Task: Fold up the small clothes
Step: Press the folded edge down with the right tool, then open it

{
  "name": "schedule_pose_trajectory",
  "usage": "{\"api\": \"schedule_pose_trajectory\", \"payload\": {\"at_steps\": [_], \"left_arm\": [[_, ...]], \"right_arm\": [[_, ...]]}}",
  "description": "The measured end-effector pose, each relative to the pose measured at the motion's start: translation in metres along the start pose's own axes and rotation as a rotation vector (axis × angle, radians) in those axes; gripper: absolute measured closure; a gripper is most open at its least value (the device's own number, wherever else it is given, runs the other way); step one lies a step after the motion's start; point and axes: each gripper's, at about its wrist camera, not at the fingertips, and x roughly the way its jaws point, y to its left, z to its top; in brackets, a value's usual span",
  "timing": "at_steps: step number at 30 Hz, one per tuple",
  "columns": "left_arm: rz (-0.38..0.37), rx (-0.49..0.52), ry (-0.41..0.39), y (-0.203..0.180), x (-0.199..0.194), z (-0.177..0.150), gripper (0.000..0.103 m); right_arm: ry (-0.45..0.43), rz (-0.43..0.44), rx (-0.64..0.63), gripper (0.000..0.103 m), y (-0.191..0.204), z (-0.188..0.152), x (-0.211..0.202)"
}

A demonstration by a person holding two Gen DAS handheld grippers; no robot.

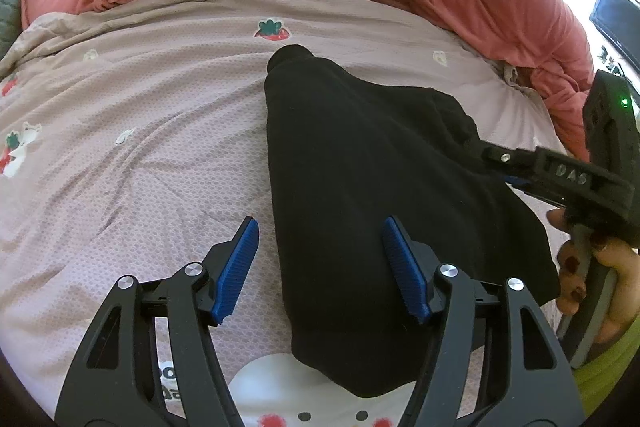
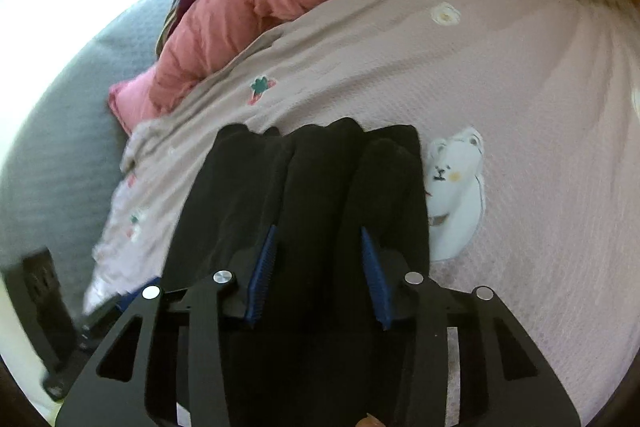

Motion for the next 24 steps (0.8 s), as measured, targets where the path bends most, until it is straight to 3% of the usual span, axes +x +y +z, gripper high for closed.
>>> {"api": "schedule_pose_trajectory", "payload": {"at_steps": [3, 5, 13, 16, 24], "left_arm": [[0.002, 0.001, 0.000, -0.001, -0.001, 0.000, 0.046], [0.001, -0.001, 0.000, -0.002, -0.001, 0.001, 0.044], [-0.015, 0.023, 0.000, -0.012, -0.005, 0.000, 0.044], [-0.022, 0.028, 0.000, -0.014, -0.005, 0.001, 0.040], [-0.042, 0.045, 0.023, -0.016, 0.000, -0.005, 0.036]], "right_arm": [[-0.003, -0.008, -0.032, 0.064, 0.000, 0.000, 0.005], [-0.020, -0.008, -0.078, 0.090, 0.003, 0.000, 0.003], [-0.107, -0.022, -0.160, 0.091, 0.015, 0.008, -0.019], [-0.127, -0.052, -0.170, 0.091, 0.013, 0.011, -0.025], [-0.059, -0.153, -0.139, 0.090, -0.011, -0.005, 0.006]]}}
